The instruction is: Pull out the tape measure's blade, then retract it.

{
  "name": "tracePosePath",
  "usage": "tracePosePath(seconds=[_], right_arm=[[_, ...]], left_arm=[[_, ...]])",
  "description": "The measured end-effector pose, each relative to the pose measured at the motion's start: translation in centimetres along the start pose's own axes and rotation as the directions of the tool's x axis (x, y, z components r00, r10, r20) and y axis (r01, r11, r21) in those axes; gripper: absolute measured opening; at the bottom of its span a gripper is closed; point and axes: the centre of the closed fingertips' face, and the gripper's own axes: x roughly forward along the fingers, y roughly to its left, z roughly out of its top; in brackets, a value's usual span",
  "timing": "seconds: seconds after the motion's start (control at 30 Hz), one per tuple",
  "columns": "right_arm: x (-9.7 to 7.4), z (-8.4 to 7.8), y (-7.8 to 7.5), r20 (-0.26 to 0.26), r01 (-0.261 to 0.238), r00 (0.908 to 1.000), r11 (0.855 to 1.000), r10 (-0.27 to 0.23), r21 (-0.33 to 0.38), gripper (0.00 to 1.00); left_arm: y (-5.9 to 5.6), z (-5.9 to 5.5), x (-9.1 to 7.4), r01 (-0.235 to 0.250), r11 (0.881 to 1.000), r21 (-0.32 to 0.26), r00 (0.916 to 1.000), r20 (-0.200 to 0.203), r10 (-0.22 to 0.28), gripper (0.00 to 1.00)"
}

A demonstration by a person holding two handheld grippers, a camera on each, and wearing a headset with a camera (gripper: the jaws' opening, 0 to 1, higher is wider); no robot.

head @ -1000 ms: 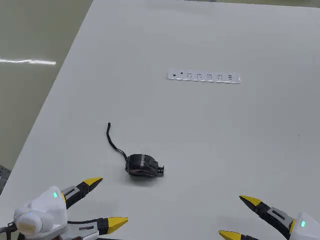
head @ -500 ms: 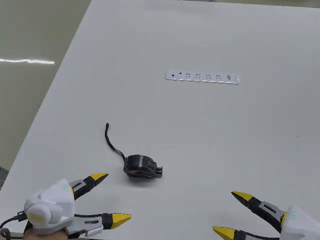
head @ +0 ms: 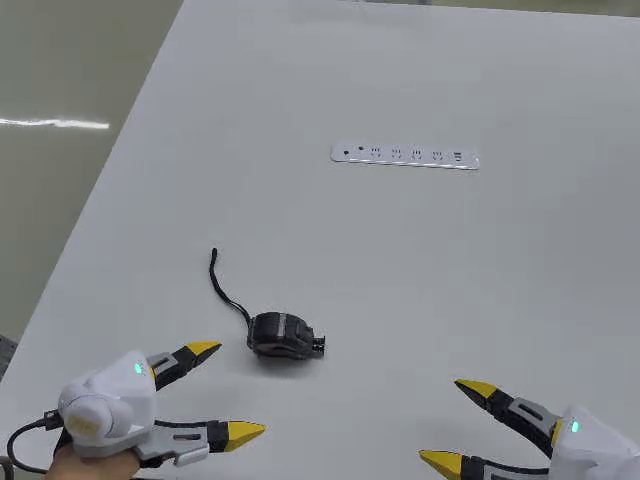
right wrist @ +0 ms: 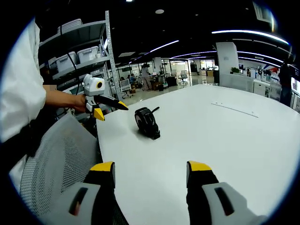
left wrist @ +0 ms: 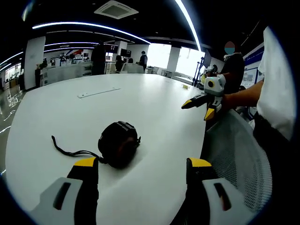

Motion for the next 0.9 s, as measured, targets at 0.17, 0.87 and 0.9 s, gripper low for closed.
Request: tracePosePath(seconds=[0.17, 0.87, 0.9], right_arm=[[0.4, 0.2, -0.1, 0.002, -0.011, 0.9999, 1.0, 0.011, -0.011, 0.61], [1.9, 0.6, -1.1, -0.004, -0.068, 0.9977, 0.997, 0.068, -0.038, 0.59], [2.0, 0.6, -1.1, -0.005, -0.071, 0.9975, 0.997, 0.071, -0.042, 0.58]], left_arm=[[0.5, 0.3, 0.4, 0.004, 1.0, 0.015, 1.0, 0.0, -0.004, 0.73], [2.3, 0.7, 2.2, 0.037, 0.997, 0.074, 0.9991, -0.024, -0.035, 0.7], [2.5, 0.7, 2.2, 0.036, 0.997, 0.073, 0.9991, -0.023, -0.034, 0.7]])
